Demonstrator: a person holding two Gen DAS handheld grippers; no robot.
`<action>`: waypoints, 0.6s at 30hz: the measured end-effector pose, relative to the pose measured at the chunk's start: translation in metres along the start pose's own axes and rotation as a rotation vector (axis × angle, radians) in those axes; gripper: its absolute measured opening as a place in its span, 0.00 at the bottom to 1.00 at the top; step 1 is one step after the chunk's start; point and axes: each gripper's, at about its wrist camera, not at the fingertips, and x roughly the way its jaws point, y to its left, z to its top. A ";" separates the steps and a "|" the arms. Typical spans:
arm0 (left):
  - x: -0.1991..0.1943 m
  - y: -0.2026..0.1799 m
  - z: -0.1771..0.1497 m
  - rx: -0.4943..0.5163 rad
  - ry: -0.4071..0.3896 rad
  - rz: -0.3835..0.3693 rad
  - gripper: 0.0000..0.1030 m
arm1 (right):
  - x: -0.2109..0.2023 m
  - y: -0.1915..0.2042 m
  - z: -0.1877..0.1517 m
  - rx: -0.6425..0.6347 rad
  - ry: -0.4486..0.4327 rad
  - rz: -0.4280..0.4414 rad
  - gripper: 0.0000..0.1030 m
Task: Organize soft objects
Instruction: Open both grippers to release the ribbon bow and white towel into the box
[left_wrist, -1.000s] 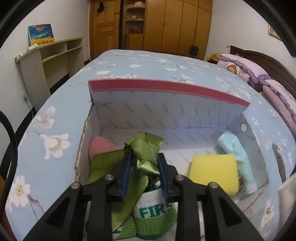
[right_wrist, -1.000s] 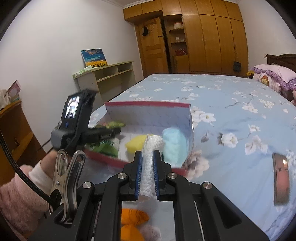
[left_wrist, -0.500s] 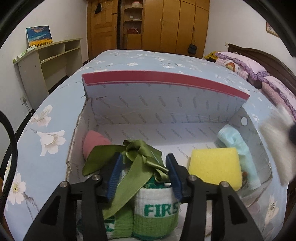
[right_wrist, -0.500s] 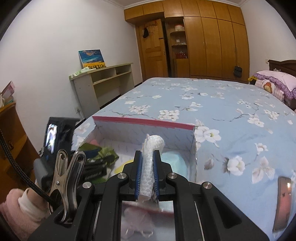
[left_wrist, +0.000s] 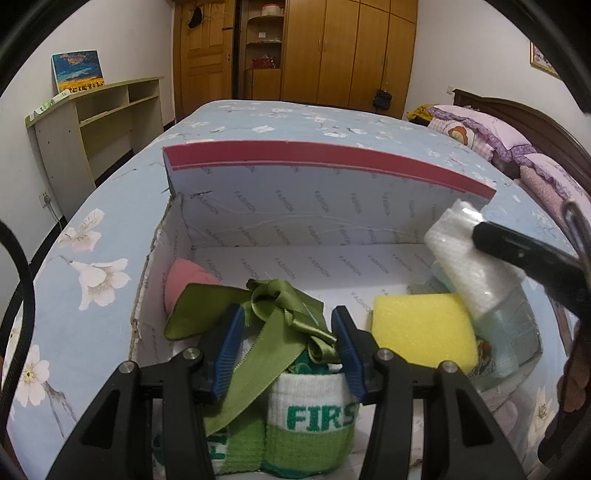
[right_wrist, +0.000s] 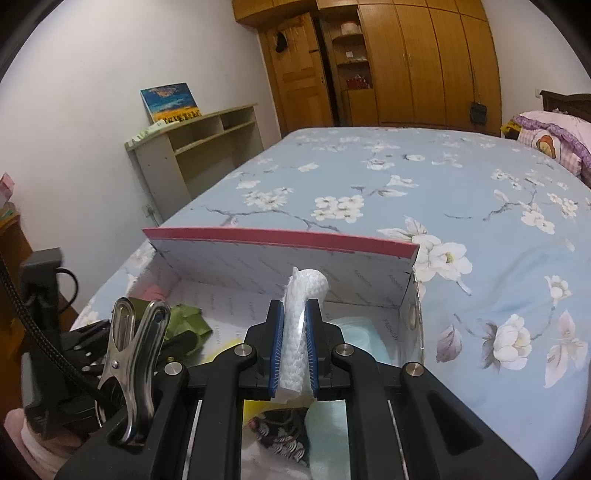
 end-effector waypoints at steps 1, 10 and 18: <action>0.000 0.000 0.000 0.000 -0.001 0.000 0.50 | 0.002 -0.001 0.000 -0.001 0.003 -0.002 0.13; -0.002 -0.001 0.001 -0.003 0.004 -0.003 0.50 | 0.013 -0.009 -0.002 0.021 0.043 -0.004 0.21; -0.011 -0.002 0.003 -0.001 -0.005 0.012 0.50 | 0.000 -0.011 0.001 0.061 0.014 0.011 0.34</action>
